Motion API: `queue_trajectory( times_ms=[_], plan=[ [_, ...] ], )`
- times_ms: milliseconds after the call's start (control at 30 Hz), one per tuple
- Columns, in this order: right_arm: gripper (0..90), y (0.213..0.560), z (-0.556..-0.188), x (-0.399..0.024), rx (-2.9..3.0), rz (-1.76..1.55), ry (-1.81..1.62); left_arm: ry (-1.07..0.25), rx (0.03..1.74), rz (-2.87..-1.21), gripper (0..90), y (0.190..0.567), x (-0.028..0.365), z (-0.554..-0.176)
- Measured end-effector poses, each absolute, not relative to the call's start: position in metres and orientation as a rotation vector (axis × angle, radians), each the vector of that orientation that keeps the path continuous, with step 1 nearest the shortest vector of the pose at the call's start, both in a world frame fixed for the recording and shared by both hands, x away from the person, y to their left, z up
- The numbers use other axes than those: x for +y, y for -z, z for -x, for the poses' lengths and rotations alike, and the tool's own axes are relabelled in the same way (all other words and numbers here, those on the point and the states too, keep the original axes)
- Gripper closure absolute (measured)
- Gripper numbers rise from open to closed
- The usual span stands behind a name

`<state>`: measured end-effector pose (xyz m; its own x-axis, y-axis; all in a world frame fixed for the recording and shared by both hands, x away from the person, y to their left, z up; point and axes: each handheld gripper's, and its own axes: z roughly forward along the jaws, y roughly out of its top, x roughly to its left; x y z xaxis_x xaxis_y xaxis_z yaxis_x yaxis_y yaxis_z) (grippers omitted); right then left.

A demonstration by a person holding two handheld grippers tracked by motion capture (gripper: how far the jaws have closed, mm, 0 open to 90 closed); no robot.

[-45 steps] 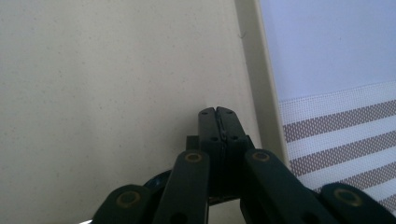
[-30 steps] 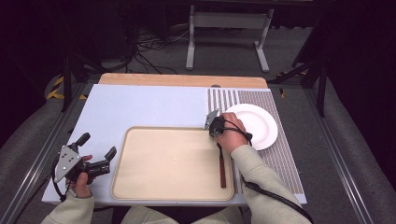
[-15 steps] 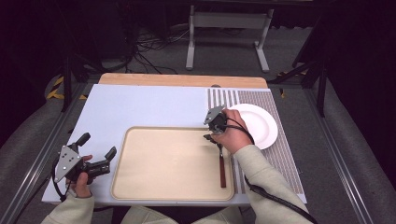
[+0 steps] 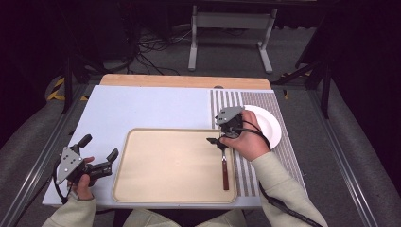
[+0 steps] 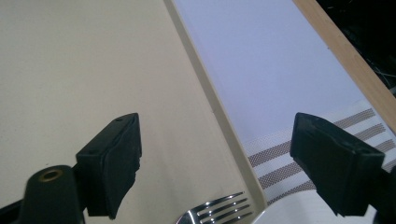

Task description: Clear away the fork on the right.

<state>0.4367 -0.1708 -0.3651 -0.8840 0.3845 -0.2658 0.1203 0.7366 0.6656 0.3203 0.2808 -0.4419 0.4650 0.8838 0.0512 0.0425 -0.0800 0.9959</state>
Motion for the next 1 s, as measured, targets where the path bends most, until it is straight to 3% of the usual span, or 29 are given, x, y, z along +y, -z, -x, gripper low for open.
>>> queue_trajectory(
  times_ms=[633, 1000],
  plan=[
    [12.6, 0.344, -0.399, -0.215, 2.409, -0.441, -1.104, -0.868, 0.856, -1.491, 0.0, 0.442, 0.281, -0.320],
    [11.6, 0.351, -0.382, -0.244, 2.286, -0.521, -1.284, -0.868, 0.859, -1.491, 0.0, 0.442, 0.281, -0.320]
  ],
)
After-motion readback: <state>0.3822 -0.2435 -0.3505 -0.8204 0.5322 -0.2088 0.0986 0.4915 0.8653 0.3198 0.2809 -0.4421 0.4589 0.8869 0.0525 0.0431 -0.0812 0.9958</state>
